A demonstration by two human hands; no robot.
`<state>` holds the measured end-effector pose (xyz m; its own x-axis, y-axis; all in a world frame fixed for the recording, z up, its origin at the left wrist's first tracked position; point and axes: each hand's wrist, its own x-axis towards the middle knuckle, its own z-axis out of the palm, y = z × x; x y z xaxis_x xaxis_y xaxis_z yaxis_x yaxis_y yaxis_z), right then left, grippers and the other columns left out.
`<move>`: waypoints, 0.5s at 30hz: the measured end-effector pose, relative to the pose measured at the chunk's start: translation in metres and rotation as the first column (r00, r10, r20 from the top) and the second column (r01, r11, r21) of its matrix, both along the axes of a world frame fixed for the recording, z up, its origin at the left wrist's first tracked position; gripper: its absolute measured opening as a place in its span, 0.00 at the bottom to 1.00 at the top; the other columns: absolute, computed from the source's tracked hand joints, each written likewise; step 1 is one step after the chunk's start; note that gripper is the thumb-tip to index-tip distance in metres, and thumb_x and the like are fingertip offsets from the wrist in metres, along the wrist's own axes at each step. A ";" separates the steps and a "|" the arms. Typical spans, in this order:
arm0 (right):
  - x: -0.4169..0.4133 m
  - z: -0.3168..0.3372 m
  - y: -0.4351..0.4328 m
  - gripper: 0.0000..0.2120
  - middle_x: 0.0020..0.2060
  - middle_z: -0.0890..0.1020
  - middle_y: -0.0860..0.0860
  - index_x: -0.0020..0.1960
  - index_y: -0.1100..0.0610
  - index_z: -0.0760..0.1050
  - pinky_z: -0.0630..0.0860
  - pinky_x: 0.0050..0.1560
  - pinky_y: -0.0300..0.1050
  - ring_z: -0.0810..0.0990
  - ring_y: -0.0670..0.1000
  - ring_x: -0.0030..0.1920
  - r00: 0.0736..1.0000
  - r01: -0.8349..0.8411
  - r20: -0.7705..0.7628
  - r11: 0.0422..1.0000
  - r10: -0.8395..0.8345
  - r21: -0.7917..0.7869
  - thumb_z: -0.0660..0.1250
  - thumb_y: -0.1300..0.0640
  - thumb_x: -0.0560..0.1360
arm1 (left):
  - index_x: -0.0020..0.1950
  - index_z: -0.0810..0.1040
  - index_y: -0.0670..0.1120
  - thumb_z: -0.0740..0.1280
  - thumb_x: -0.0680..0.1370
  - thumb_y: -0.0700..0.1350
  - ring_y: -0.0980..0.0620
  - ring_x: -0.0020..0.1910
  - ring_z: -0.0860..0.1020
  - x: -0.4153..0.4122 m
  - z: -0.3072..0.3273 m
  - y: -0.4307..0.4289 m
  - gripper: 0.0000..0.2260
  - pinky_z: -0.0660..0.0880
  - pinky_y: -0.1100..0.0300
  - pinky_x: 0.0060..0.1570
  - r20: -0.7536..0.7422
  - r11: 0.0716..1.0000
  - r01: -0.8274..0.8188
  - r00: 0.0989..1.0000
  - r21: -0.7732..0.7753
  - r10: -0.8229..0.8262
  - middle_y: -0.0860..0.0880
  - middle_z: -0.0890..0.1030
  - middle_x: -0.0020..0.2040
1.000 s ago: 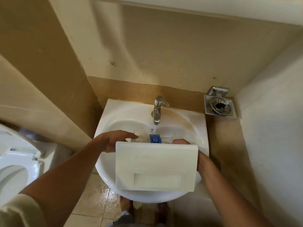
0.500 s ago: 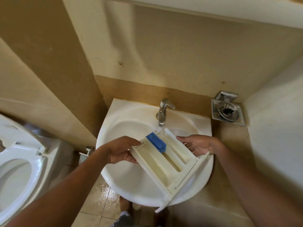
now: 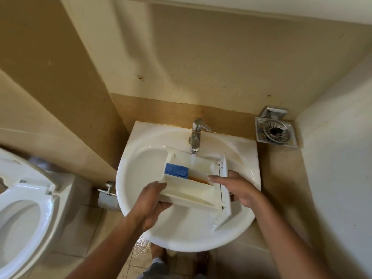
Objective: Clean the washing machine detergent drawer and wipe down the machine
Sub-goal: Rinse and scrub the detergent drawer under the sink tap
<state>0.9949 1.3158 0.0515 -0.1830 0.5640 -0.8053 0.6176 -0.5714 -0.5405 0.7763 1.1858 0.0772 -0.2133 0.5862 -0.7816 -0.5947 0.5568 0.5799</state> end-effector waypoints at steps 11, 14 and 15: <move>-0.002 0.013 0.028 0.14 0.51 0.85 0.57 0.59 0.58 0.77 0.83 0.44 0.47 0.85 0.56 0.50 0.956 -0.283 0.101 0.957 0.276 0.068 0.64 0.70 0.76 | 0.68 0.72 0.42 0.72 0.73 0.62 0.39 0.54 0.84 -0.046 -0.015 0.002 0.31 0.83 0.43 0.47 0.178 0.966 0.236 0.960 -0.103 -0.216 0.37 0.81 0.62; -0.010 0.004 0.044 0.18 0.54 0.85 0.55 0.63 0.57 0.78 0.81 0.56 0.53 0.85 0.55 0.54 0.910 -0.412 0.049 0.911 0.412 -0.011 0.68 0.70 0.75 | 0.68 0.76 0.45 0.71 0.75 0.55 0.41 0.50 0.85 -0.036 -0.010 -0.010 0.24 0.82 0.41 0.49 0.264 0.987 0.160 0.952 -0.002 -0.154 0.39 0.82 0.62; -0.014 0.002 0.049 0.19 0.55 0.85 0.55 0.64 0.58 0.78 0.81 0.58 0.54 0.85 0.55 0.55 0.887 -0.460 0.040 0.888 0.460 -0.025 0.69 0.70 0.75 | 0.67 0.77 0.45 0.71 0.76 0.51 0.42 0.48 0.85 -0.032 -0.008 -0.014 0.22 0.82 0.41 0.49 0.277 0.990 0.139 0.950 0.028 -0.141 0.40 0.84 0.60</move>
<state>0.9805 1.3649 0.0535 -0.3839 0.4135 -0.8256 0.8356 -0.2249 -0.5012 0.7446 1.1721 0.0695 0.0964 0.6008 -0.7936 -0.6490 0.6424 0.4075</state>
